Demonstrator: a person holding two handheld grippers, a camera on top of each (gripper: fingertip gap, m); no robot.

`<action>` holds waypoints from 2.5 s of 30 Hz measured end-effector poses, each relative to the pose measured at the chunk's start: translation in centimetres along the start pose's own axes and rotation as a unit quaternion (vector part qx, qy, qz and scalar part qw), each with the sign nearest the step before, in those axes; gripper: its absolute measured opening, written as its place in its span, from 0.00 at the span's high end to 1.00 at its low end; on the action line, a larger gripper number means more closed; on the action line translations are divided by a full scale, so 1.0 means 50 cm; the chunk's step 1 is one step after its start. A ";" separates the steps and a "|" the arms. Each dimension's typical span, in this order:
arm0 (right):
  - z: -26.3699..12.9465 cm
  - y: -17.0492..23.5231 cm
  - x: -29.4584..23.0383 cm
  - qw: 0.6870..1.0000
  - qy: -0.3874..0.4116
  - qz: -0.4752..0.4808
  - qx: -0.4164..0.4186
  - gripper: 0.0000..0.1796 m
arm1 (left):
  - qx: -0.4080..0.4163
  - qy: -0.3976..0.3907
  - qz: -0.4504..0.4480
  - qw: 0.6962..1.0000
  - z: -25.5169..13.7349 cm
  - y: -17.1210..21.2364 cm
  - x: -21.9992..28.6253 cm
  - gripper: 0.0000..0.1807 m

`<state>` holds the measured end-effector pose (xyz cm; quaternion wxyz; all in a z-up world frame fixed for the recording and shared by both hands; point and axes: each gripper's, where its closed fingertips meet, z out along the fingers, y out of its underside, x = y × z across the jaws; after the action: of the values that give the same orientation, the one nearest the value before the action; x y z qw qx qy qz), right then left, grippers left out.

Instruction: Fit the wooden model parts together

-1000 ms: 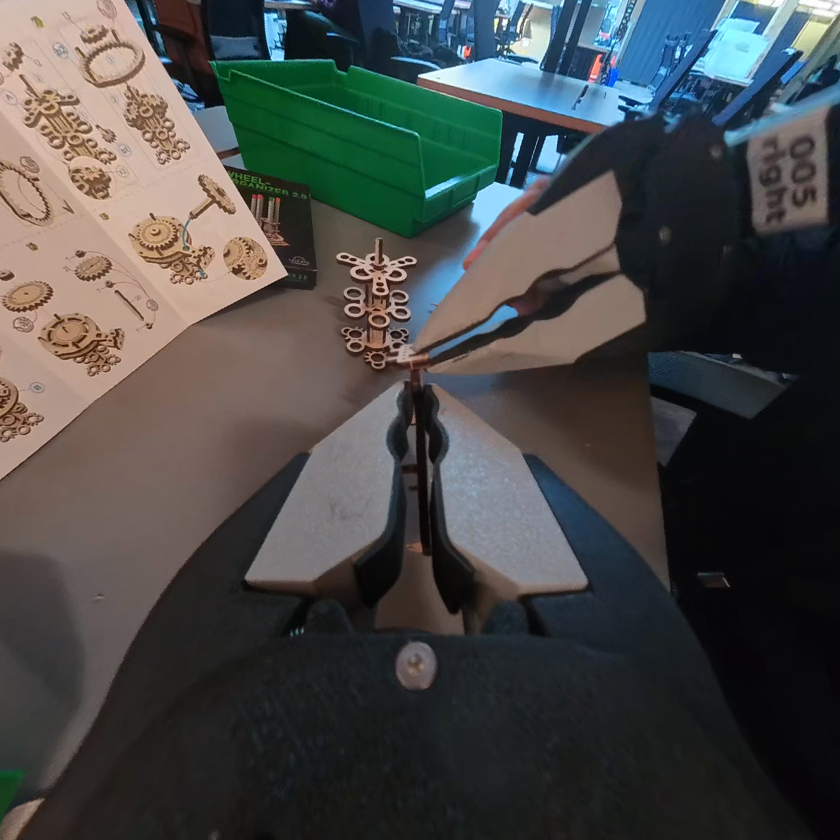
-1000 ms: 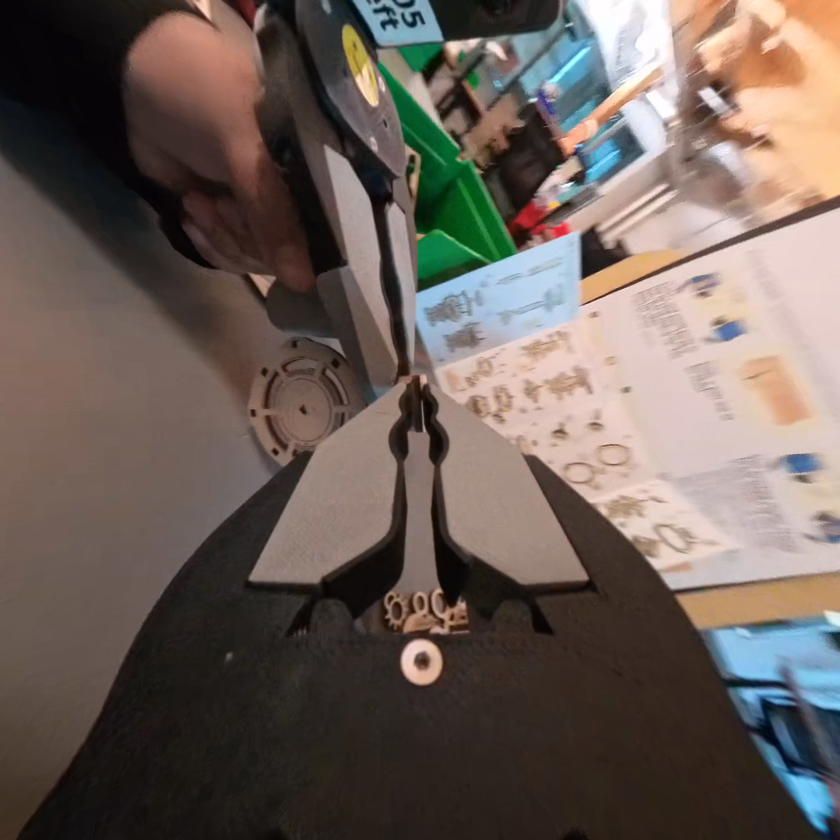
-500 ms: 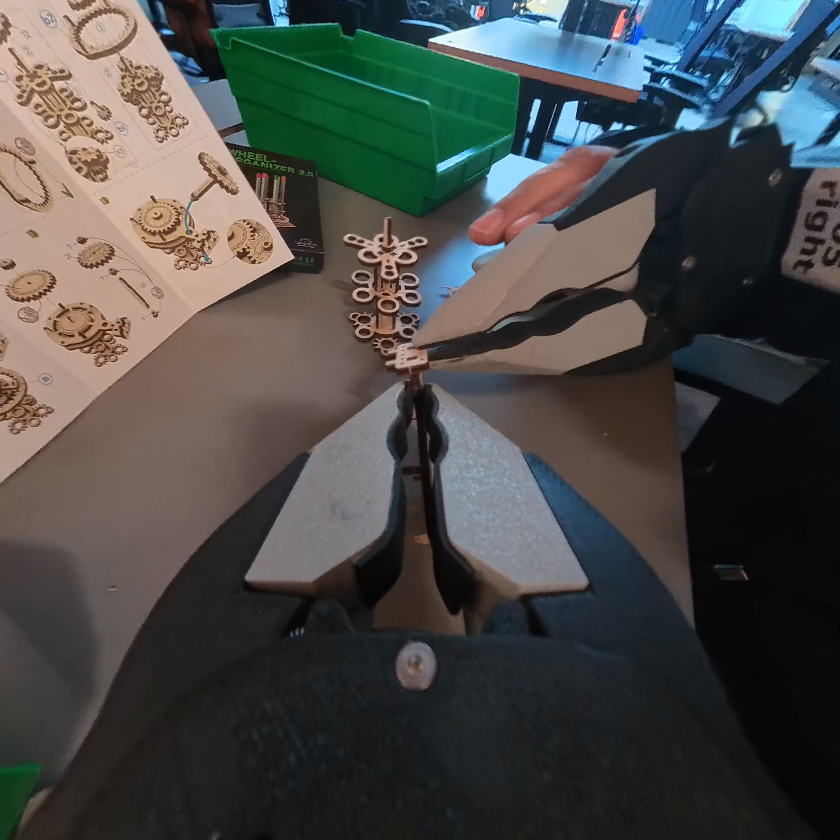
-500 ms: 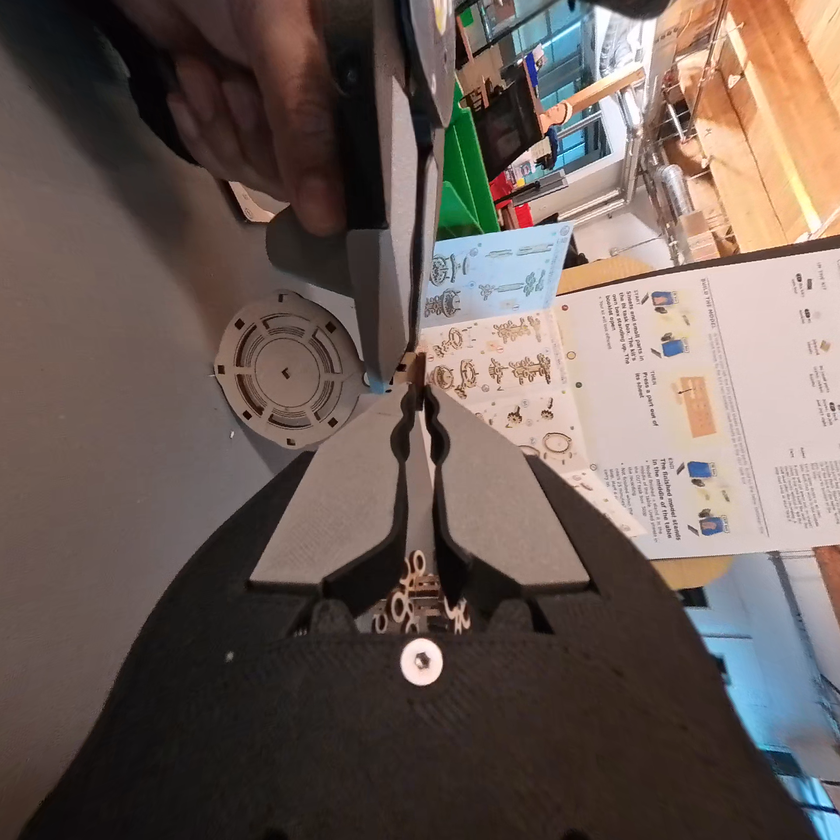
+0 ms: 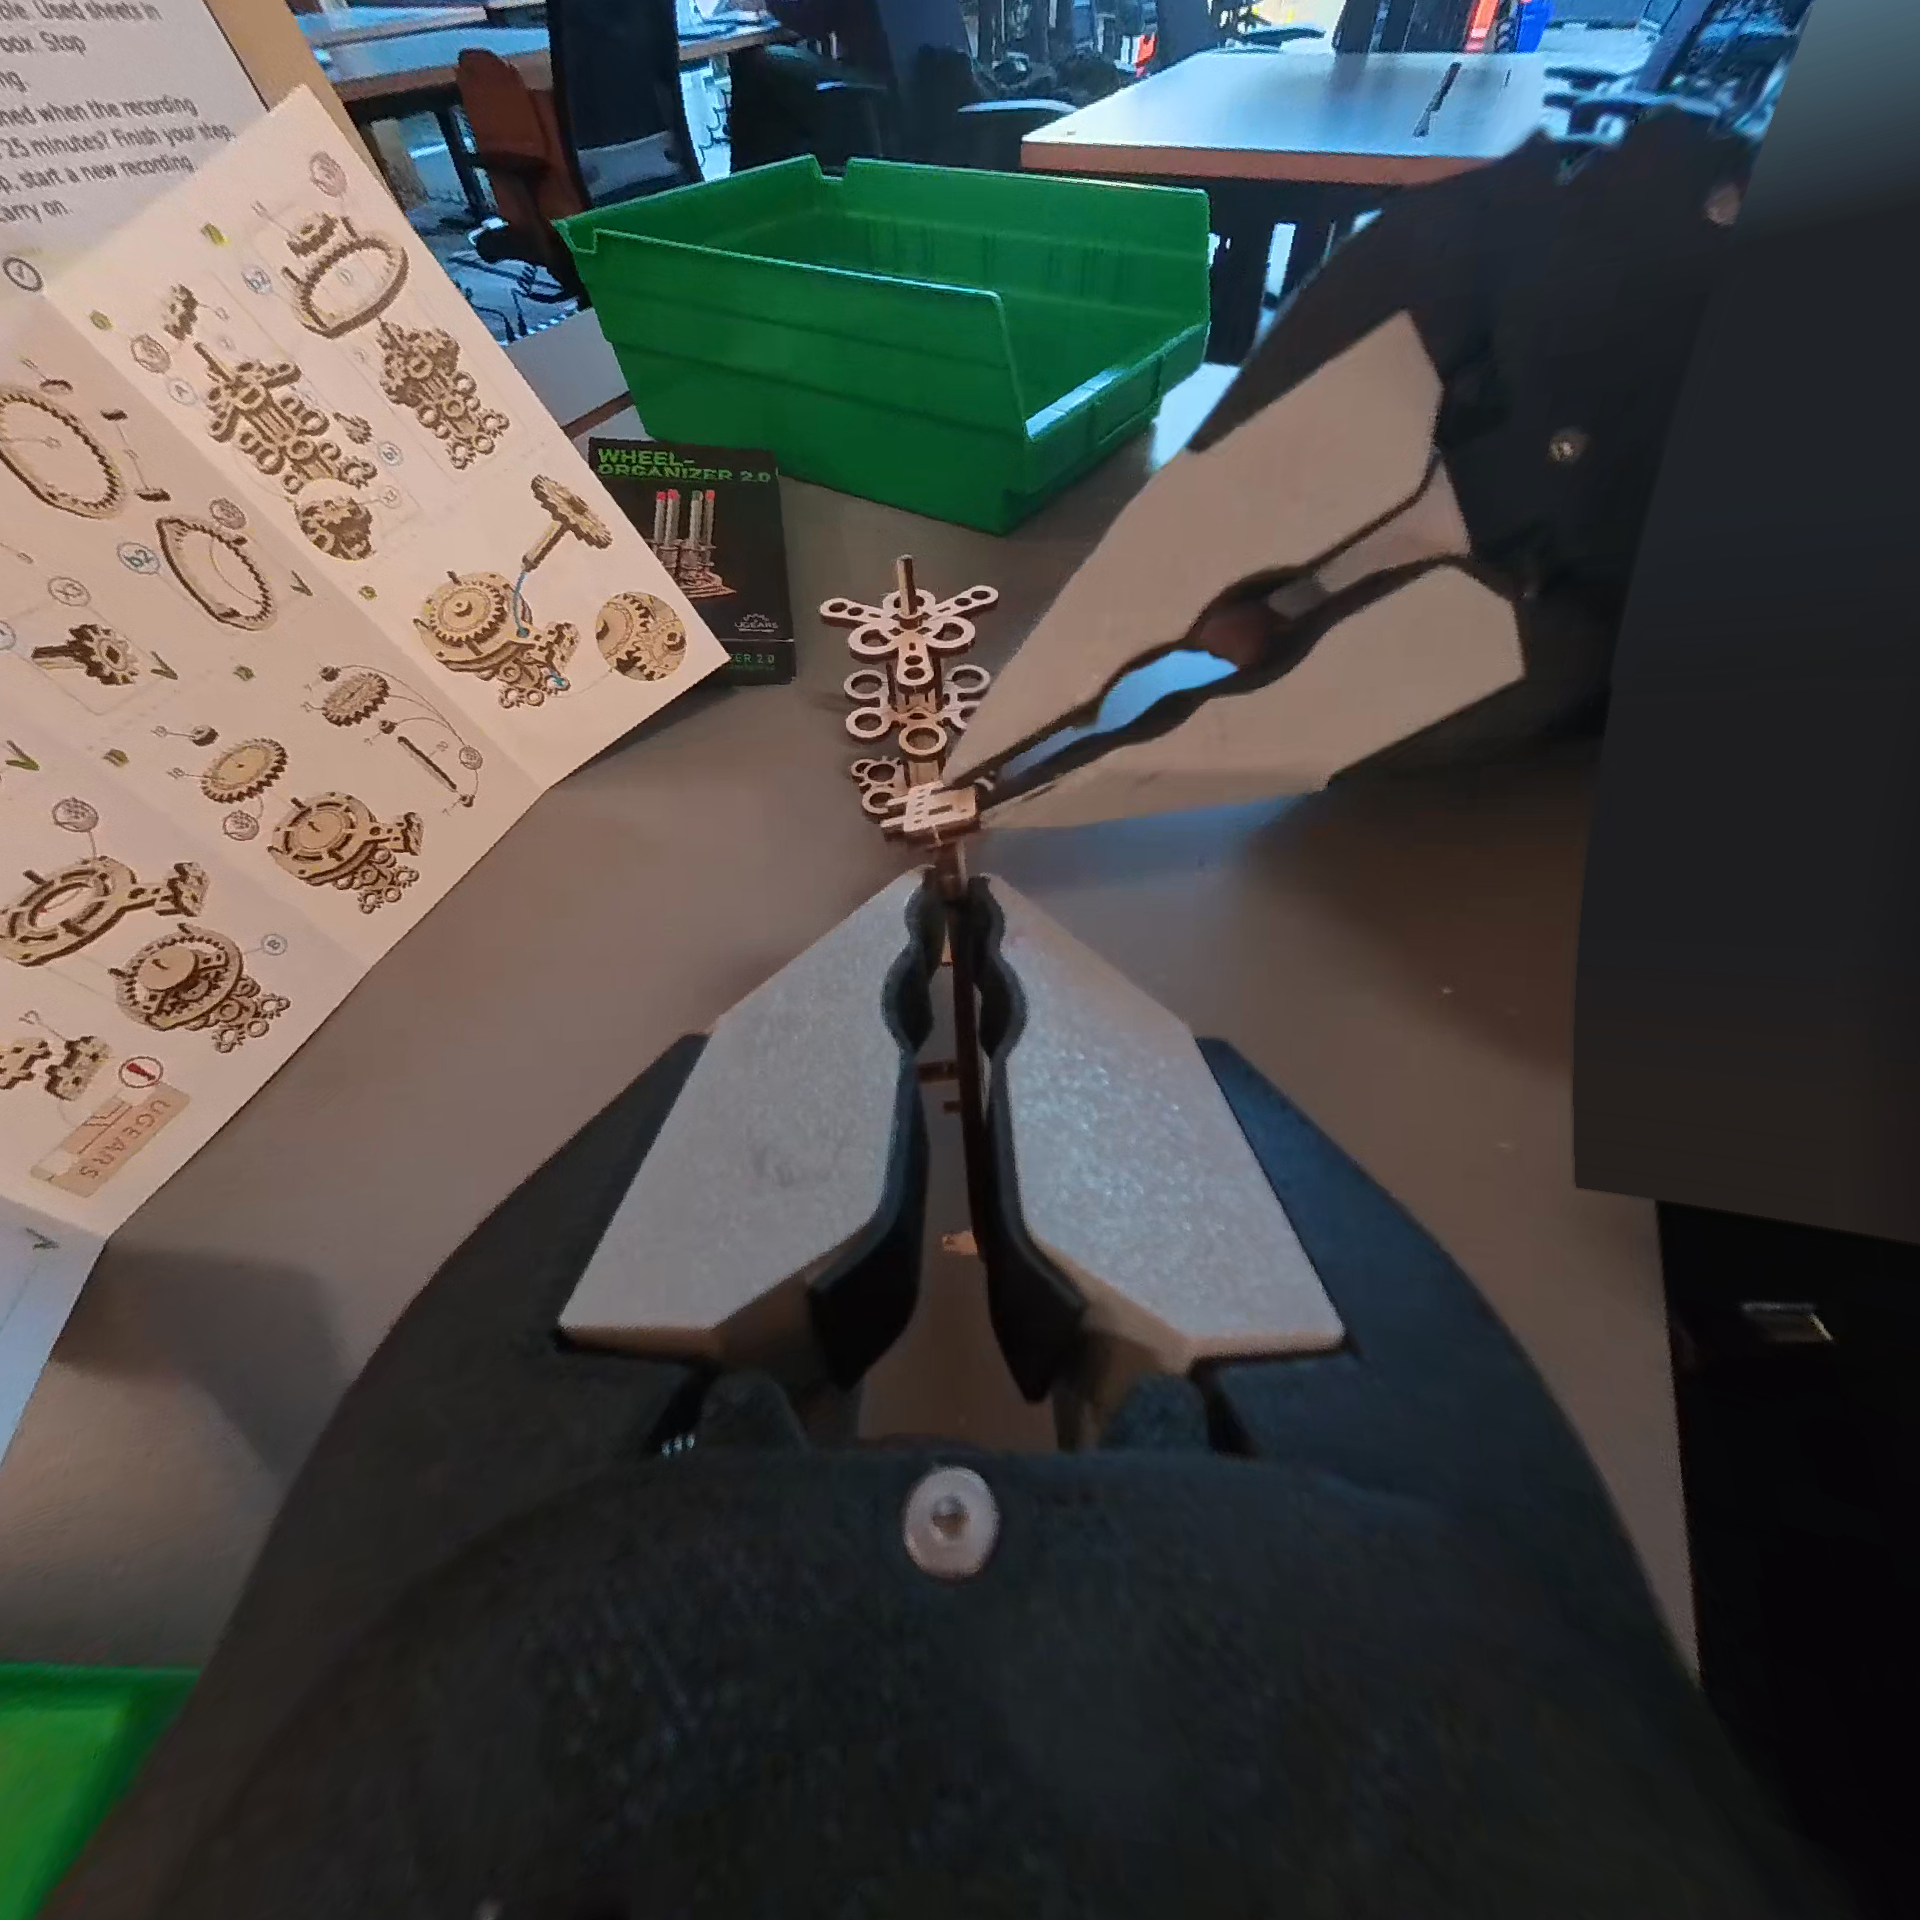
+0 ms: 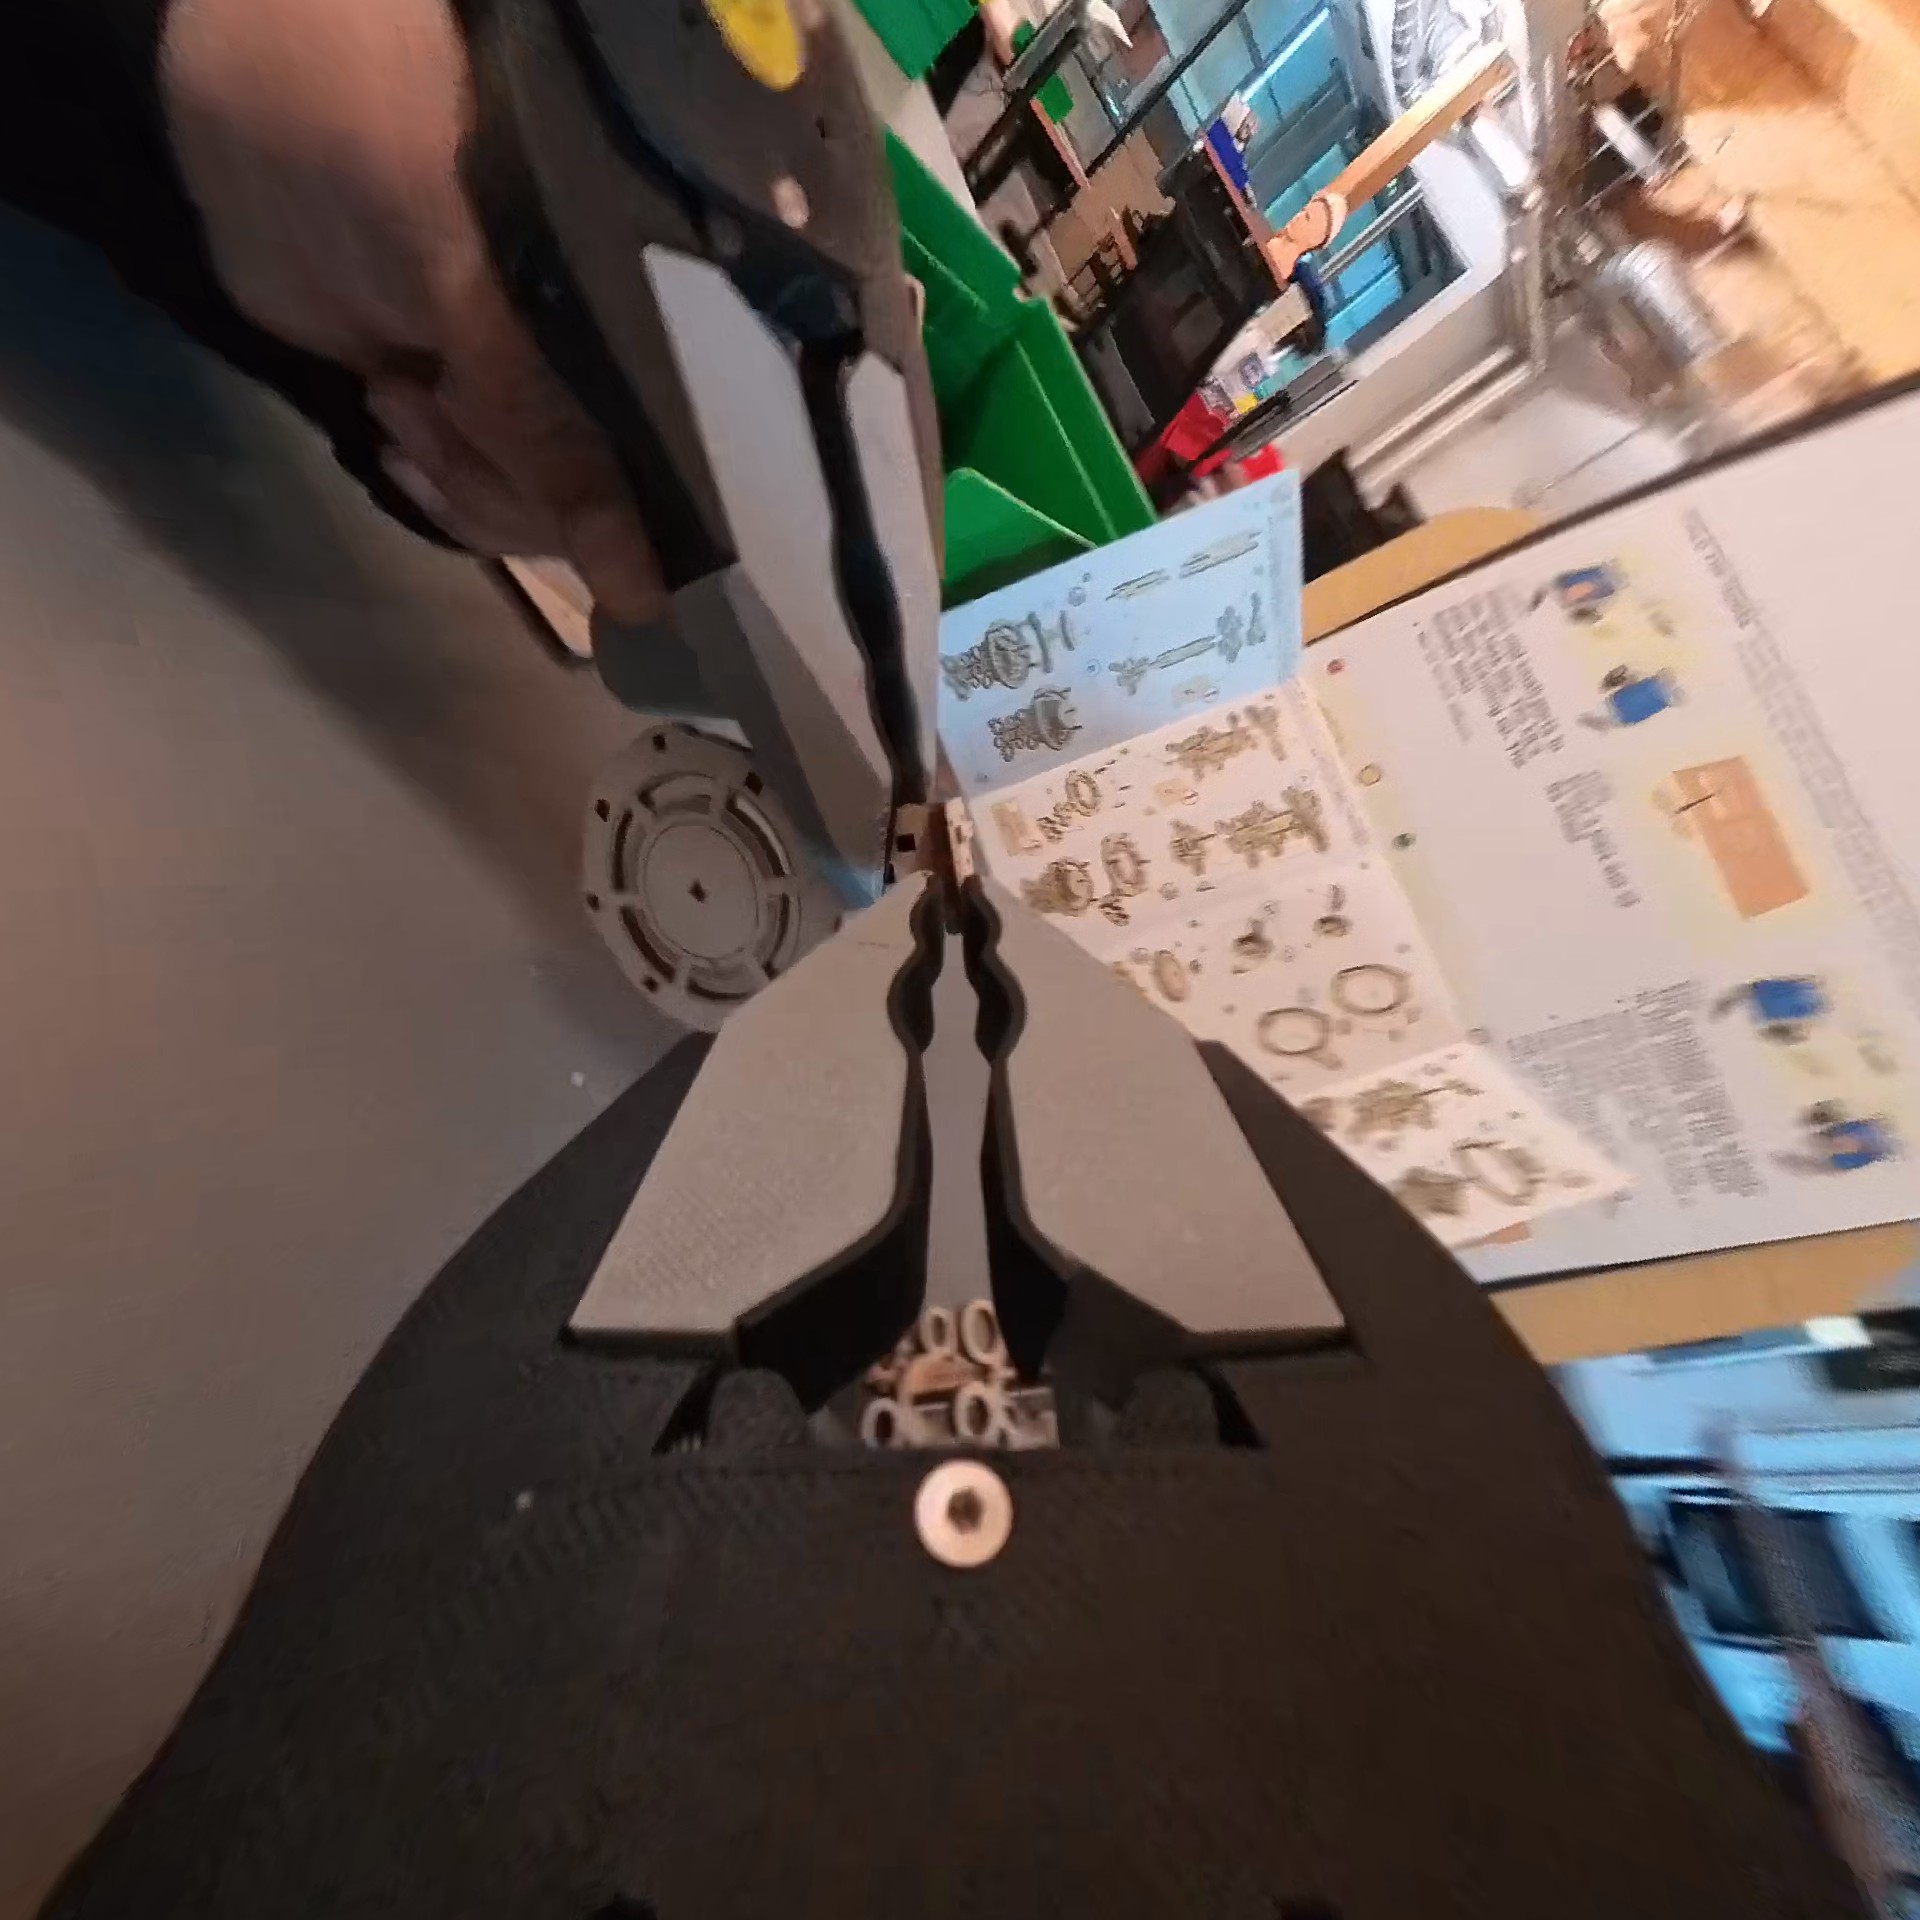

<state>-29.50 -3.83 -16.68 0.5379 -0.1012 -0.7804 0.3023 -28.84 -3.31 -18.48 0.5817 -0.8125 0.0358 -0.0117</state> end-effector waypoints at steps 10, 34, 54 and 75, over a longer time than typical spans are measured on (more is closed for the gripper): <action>-0.024 0.011 0.007 0.999 -0.010 -0.044 0.015 1.00 | 0.048 0.089 -0.104 0.989 -0.012 -0.019 0.014 1.00; -0.038 0.000 -0.012 0.995 -0.021 -0.096 0.036 1.00 | 0.036 0.154 -0.150 0.976 -0.002 -0.011 0.041 1.00; -0.026 -0.008 -0.027 0.995 -0.032 -0.081 0.044 1.00 | 0.017 0.166 -0.156 0.974 0.023 -0.004 0.068 0.89; -0.032 -0.015 -0.024 0.973 0.057 -0.224 0.026 1.00 | 0.007 0.139 -0.131 0.982 0.026 0.004 0.063 1.00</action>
<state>-27.45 -4.43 -16.81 0.6383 0.0731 -0.7428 0.1883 -25.64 -2.37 -19.15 0.5706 -0.7963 0.0092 -0.2008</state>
